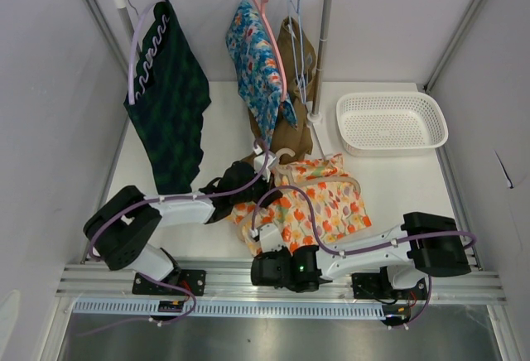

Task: Place the skirt on the hanger

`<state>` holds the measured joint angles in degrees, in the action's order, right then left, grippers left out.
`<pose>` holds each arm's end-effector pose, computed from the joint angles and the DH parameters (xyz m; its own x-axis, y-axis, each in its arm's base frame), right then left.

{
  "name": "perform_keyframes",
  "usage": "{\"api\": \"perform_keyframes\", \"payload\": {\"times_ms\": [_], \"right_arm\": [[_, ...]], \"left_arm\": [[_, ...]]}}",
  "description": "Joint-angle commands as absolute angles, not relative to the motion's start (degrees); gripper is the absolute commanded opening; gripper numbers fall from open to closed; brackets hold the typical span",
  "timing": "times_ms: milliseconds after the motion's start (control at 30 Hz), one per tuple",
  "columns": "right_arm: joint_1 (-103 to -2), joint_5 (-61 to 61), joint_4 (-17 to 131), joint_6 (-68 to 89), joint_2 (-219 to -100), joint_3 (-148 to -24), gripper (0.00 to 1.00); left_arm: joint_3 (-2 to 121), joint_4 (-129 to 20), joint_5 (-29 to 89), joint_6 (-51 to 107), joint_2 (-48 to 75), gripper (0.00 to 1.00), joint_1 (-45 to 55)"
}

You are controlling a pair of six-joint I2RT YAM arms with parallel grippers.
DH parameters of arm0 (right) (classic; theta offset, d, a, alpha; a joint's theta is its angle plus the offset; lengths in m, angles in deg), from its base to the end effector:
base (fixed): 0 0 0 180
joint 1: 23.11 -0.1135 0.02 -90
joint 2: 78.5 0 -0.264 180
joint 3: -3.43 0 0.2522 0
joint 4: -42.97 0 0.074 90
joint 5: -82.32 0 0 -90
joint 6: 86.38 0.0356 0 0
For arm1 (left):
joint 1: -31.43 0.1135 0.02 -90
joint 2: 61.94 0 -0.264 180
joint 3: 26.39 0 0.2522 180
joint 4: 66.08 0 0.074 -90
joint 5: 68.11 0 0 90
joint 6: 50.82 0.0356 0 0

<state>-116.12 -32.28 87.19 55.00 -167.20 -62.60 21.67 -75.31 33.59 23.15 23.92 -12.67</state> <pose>-0.0003 0.2889 0.1824 -0.6860 -0.4831 -0.5441 -0.6098 0.7897 0.0677 0.2074 -0.2111 0.1702 -0.5536 0.1599 -0.8173 0.6830 0.6486 -0.3357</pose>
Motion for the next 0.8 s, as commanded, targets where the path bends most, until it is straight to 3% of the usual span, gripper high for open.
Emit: {"api": "perform_keyframes", "payload": {"times_ms": [0, 200, 767], "right_arm": [[-117.2, -29.7, 83.8, 54.2, -167.8, -64.7, 0.09], [-117.5, -29.0, 84.6, 54.5, -170.6, -66.6, 0.09], [-117.7, -29.1, 85.1, 57.7, -164.5, -59.6, 0.11]], "left_arm": [[21.2, -75.4, 25.2, 24.2, 21.6, 0.0, -12.8], [20.5, -76.2, 22.6, 23.7, 20.6, 0.0, -13.2], [18.7, -75.2, 23.8, 25.2, 15.8, 0.0, -16.1]]}}
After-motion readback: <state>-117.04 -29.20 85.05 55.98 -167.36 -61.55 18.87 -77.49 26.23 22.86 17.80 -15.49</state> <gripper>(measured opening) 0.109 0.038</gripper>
